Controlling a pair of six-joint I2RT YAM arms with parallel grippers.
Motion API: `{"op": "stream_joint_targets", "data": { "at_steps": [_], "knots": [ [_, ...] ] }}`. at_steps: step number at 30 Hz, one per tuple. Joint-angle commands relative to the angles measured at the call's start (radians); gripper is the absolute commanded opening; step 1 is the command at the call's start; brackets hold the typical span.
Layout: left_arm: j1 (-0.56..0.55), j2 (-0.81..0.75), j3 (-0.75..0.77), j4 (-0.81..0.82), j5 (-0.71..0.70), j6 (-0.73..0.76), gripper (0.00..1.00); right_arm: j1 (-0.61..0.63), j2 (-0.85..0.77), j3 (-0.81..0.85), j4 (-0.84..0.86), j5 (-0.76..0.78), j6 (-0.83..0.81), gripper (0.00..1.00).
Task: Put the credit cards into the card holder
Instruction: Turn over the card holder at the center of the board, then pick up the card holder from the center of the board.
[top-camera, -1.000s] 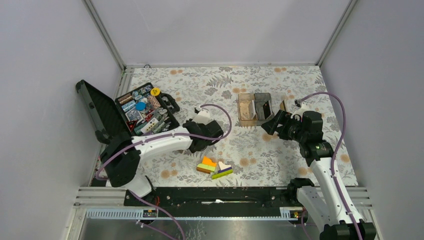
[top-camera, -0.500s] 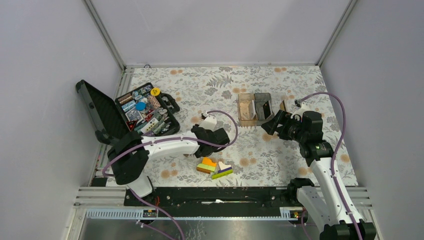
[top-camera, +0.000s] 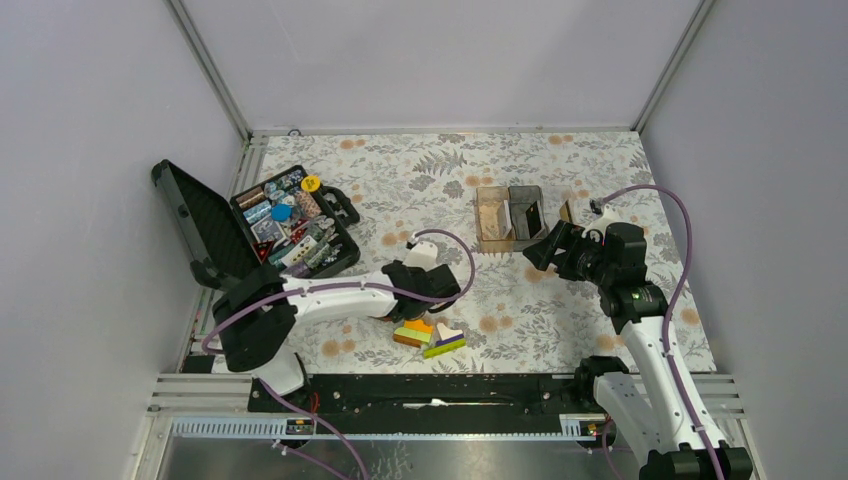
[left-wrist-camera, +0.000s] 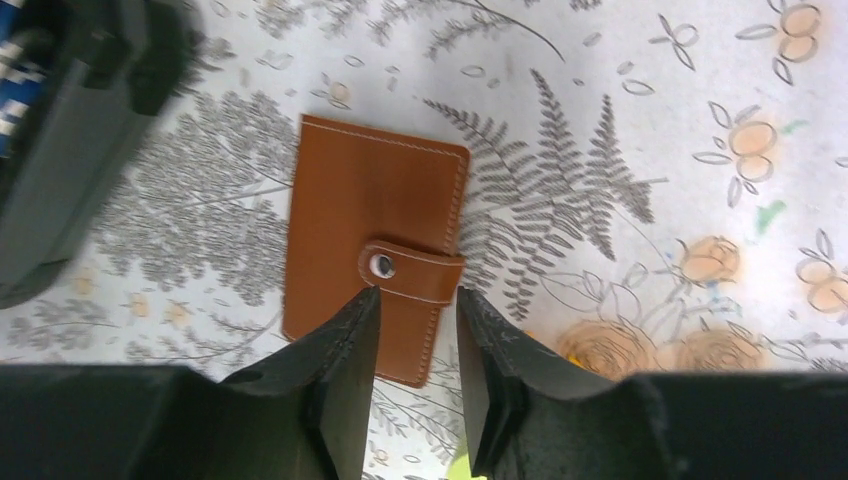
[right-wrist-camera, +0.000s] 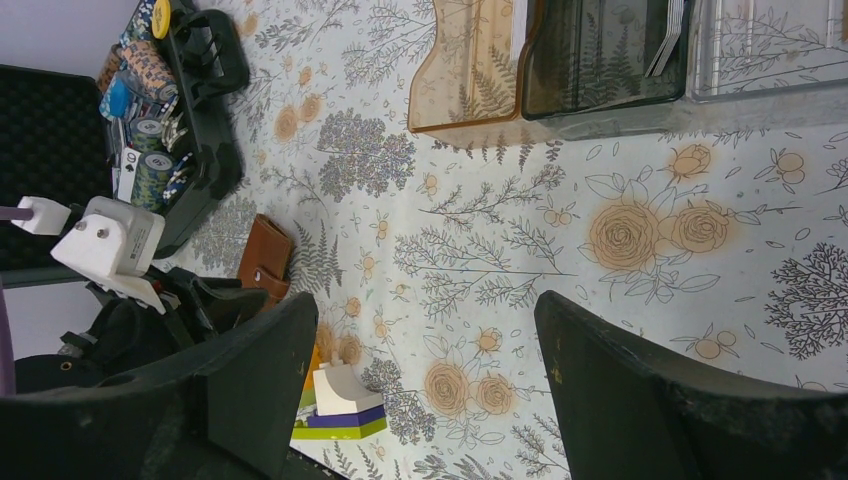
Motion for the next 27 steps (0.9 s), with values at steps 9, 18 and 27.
{"op": "stream_joint_targets", "data": {
  "at_steps": [9,18,27],
  "knots": [
    [0.049,-0.32,-0.082,0.293,0.28,0.021,0.73,-0.002,-0.002,0.039,-0.015,-0.035,-0.002,0.86],
    [0.44,-0.52,-0.364,0.4,0.656,0.037,0.77,0.088,0.081,0.057,0.021,-0.034,0.011,0.78],
    [0.65,-0.661,-0.57,0.432,0.791,-0.016,0.78,0.188,0.163,0.043,0.09,-0.012,0.038,0.78]
  ]
}}
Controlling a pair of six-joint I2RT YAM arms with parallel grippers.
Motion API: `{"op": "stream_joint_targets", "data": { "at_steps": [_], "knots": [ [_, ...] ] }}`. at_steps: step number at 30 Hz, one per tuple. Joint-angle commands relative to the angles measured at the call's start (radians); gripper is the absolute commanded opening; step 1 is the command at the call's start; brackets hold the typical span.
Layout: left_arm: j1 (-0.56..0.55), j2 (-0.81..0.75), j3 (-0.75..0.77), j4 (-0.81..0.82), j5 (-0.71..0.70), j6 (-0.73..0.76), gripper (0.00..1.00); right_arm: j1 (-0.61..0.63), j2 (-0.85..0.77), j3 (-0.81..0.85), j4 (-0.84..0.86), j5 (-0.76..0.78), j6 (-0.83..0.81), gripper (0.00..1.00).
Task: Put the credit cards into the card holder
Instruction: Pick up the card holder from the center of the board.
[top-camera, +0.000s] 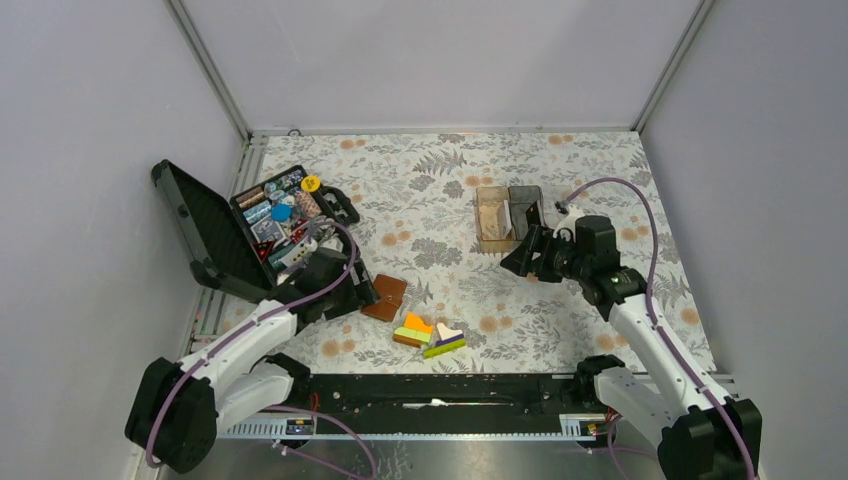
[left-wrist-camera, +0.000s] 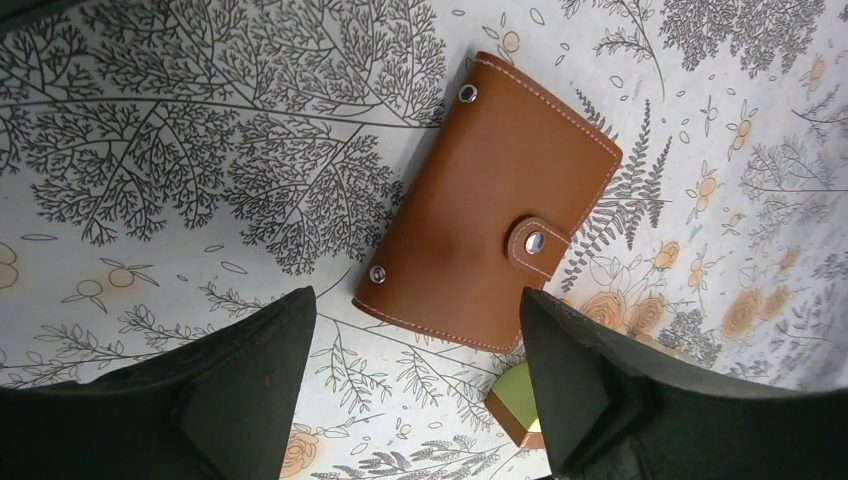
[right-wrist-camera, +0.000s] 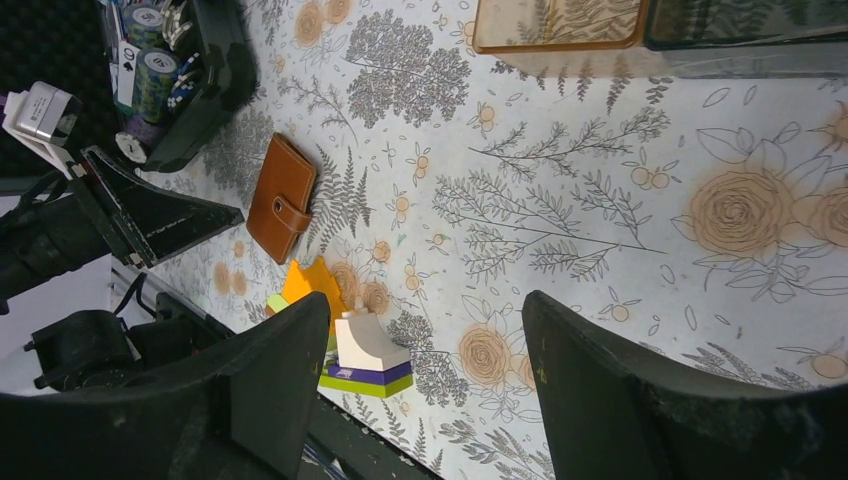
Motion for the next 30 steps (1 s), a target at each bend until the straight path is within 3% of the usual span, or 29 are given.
{"op": "stream_joint_targets", "data": {
  "at_steps": [1,10,17,24,28,30],
  "knots": [
    [0.05,-0.052,-0.043,0.084,0.101,-0.028,0.78,0.031,0.024,0.025,0.073,0.0,0.02,0.78],
    [0.079,0.089,-0.088,0.212,0.167,0.005,0.66,0.046,0.032,0.018,0.048,-0.002,-0.007,0.77],
    [0.079,0.085,-0.137,0.248,0.247,0.0,0.55,0.048,0.033,0.012,0.054,-0.008,0.003,0.77],
    [0.072,0.08,-0.142,0.193,0.135,0.005,0.5,0.052,0.04,-0.002,0.079,-0.013,0.02,0.77],
    [0.011,0.134,-0.101,0.148,0.043,0.014,0.49,0.057,0.042,0.0,0.076,-0.013,0.02,0.77],
    [-0.015,0.16,-0.091,0.143,0.015,0.014,0.42,0.059,0.038,-0.001,0.073,-0.005,0.02,0.77]
  ]
}}
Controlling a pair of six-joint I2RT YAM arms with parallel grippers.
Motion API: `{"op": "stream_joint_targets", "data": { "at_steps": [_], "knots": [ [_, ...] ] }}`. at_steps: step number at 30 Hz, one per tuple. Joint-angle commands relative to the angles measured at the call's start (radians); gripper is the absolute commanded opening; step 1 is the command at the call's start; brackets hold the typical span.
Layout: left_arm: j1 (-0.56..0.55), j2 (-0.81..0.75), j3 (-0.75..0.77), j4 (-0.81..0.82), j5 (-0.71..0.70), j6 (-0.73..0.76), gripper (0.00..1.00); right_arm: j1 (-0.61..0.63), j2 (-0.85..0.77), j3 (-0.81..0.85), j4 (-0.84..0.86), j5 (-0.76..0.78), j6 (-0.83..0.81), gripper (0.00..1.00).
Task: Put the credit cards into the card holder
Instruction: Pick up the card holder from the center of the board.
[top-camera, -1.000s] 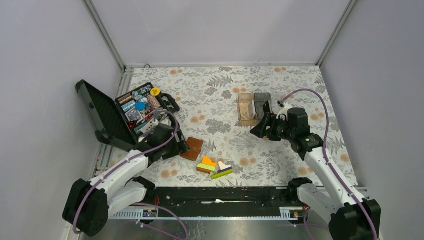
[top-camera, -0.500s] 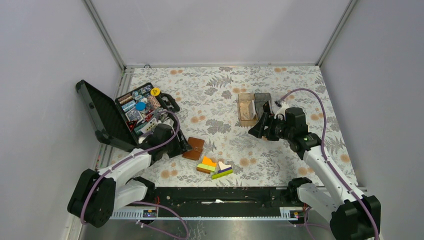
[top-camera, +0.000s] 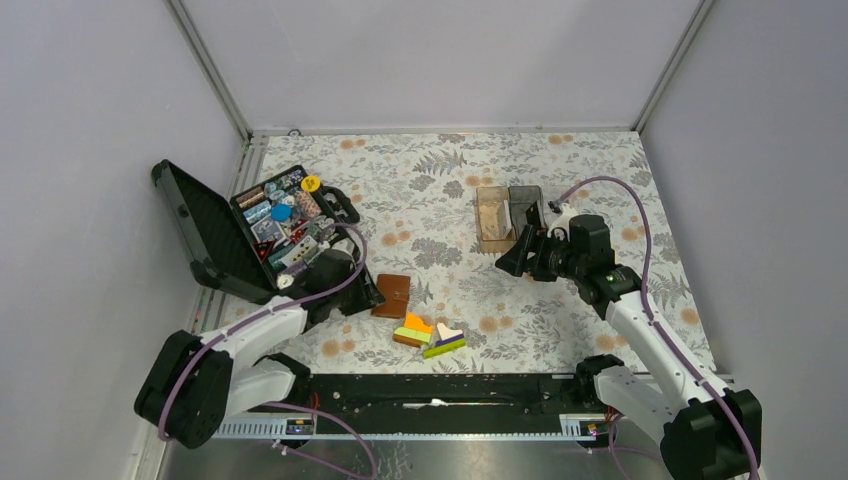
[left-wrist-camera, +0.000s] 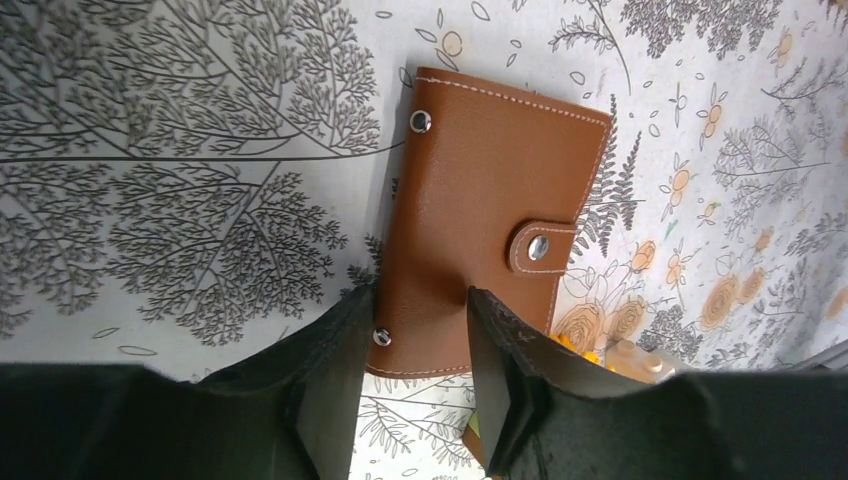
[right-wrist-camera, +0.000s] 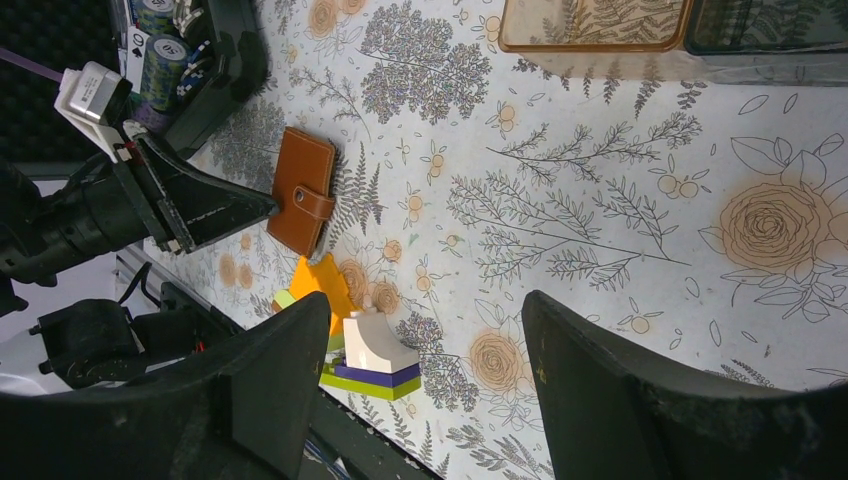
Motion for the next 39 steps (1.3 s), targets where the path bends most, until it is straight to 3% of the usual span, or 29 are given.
{"op": "stream_joint_targets", "data": {
  "at_steps": [1,5,7,16,25,32,39],
  "knots": [
    [-0.05,0.079,0.005,-0.103,-0.126,0.016,0.36,0.013,-0.003,0.0,0.026,-0.002,0.006,0.77],
    [-0.052,0.08,-0.009,-0.077,-0.123,-0.002,0.09,0.012,-0.005,0.0,0.024,-0.001,0.009,0.78],
    [-0.052,0.051,-0.016,-0.062,-0.122,-0.005,0.0,0.014,-0.003,-0.001,0.027,-0.002,0.012,0.78],
    [-0.052,-0.194,-0.047,0.045,-0.043,0.018,0.0,0.042,0.012,-0.002,0.074,-0.029,0.058,0.78],
    [-0.051,-0.442,-0.059,0.075,0.005,0.019,0.0,0.14,0.089,0.002,0.28,-0.13,0.166,0.8],
    [-0.051,-0.56,-0.004,0.138,0.143,0.049,0.0,0.221,0.167,0.036,0.456,-0.223,0.236,0.9],
    [-0.051,-0.569,0.015,0.233,0.315,0.043,0.0,0.264,0.198,0.05,0.601,-0.292,0.29,0.94]
  ]
}}
